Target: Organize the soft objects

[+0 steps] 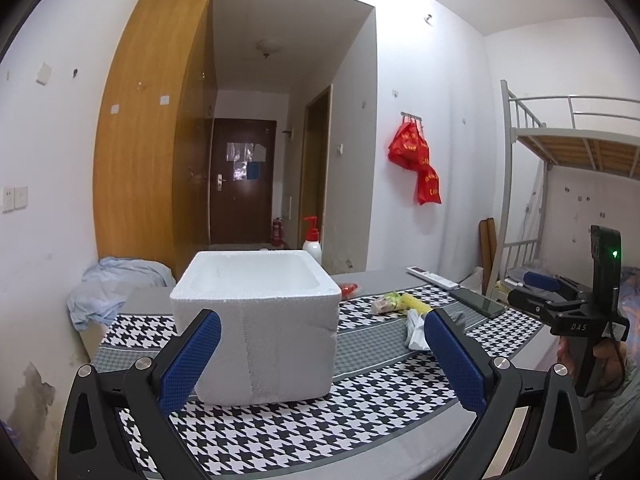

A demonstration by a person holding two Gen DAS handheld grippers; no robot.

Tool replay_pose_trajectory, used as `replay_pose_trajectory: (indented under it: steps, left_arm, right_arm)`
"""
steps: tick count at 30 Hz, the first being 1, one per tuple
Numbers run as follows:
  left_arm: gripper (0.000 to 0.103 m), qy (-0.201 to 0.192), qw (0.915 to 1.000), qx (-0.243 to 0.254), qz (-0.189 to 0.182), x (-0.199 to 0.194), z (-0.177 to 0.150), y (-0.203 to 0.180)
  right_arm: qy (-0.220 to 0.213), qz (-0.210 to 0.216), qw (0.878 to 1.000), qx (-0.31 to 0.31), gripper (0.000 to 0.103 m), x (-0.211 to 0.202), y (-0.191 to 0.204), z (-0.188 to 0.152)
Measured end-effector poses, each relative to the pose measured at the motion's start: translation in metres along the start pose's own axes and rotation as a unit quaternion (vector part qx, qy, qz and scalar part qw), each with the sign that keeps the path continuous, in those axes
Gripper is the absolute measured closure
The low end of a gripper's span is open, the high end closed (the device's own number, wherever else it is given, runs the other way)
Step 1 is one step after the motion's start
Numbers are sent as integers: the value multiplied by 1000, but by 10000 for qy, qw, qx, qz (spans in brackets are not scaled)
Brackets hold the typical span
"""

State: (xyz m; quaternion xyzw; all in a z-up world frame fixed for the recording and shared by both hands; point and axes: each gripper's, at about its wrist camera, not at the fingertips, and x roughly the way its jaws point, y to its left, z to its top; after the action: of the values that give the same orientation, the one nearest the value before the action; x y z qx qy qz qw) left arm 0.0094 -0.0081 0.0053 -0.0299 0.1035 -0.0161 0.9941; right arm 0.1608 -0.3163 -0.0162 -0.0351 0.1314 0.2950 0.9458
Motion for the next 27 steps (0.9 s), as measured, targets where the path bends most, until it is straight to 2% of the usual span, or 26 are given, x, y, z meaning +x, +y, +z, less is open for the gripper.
replay_pose_trajectory:
  steps: [19, 27]
  left_arm:
    - [1, -24, 9999, 128, 6, 25, 6, -22]
    - [1, 160, 9998, 138, -18, 44, 6, -33]
  right_arm:
    - [130, -83, 9999, -18, 0, 11, -8, 2]
    - [210, -78, 9997, -9, 0, 19, -11, 0]
